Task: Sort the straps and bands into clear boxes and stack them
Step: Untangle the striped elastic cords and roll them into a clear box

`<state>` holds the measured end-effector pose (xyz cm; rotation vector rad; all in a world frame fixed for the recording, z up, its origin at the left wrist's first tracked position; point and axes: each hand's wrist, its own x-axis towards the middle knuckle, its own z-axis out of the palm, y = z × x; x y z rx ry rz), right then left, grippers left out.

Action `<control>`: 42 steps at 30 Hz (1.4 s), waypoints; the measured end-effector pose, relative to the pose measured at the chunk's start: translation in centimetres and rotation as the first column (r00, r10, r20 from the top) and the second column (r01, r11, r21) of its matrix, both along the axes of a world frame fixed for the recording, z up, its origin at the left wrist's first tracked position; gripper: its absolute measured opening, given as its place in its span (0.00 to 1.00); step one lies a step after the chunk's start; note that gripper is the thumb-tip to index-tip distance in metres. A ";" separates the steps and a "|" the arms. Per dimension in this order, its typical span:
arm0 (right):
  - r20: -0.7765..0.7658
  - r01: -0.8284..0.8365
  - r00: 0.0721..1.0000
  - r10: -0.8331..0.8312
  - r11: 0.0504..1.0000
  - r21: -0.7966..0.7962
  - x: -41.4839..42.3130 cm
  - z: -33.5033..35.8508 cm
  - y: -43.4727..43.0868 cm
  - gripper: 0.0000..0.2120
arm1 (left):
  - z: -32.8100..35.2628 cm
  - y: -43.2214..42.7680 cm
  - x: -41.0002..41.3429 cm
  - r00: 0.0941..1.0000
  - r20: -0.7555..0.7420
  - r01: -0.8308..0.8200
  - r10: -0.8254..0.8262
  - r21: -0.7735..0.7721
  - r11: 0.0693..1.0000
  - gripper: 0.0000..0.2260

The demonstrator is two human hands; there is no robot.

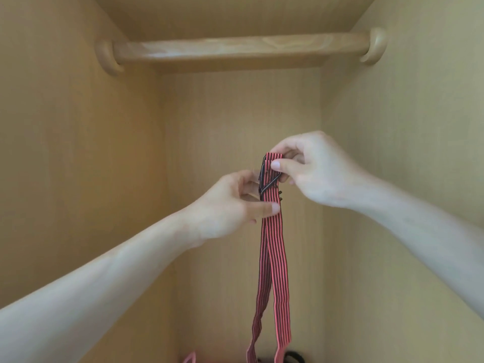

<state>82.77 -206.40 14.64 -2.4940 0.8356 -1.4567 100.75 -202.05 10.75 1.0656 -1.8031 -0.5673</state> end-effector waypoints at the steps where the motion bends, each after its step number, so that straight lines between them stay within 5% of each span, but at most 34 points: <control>1: 0.019 -0.002 1.000 0.002 1.000 -0.013 0.0 0.0 -0.1 0.05 | -0.2 0.0 -0.1 0.999 0.027 0.017 -0.018 0.023 1.000 0.12; 4: 0.030 -0.018 0.999 0.020 0.999 -0.045 -0.1 0.0 -0.1 0.05 | -0.6 0.1 -0.3 0.999 0.019 0.048 -0.049 0.045 0.998 0.06; 16: -0.018 0.001 1.000 -0.005 0.978 -0.210 -0.4 0.5 1.3 0.06 | -1.0 -0.2 -0.2 0.955 -0.292 0.106 -0.045 0.198 0.975 0.10; 23: 0.031 0.016 0.999 -0.008 0.960 -0.280 -0.4 1.0 1.4 0.07 | -0.7 -0.5 -0.6 0.914 -0.406 0.082 -0.020 0.136 0.987 0.11; 29: -0.155 -0.081 0.988 0.007 0.874 -0.479 0.2 -1.8 0.9 0.18 | 0.1 -0.2 -0.1 0.912 -0.407 -0.024 0.048 0.065 0.998 0.12; 32: -0.164 -0.043 0.986 -0.042 0.875 -0.482 0.6 -2.7 0.7 0.20 | 0.5 -0.1 0.1 0.915 -0.398 -0.072 0.075 0.023 0.997 0.12; 37: -0.141 -0.071 0.990 0.008 0.891 -0.448 0.1 -1.9 1.2 0.07 | 0.3 0.6 -0.5 0.936 -0.347 -0.070 0.057 -0.026 0.997 0.10; 42: -0.221 -0.059 0.975 -0.001 0.963 -0.264 0.0 -1.8 1.3 0.17 | 0.2 0.8 -0.8 0.946 -0.317 -0.096 0.069 -0.070 0.993 0.09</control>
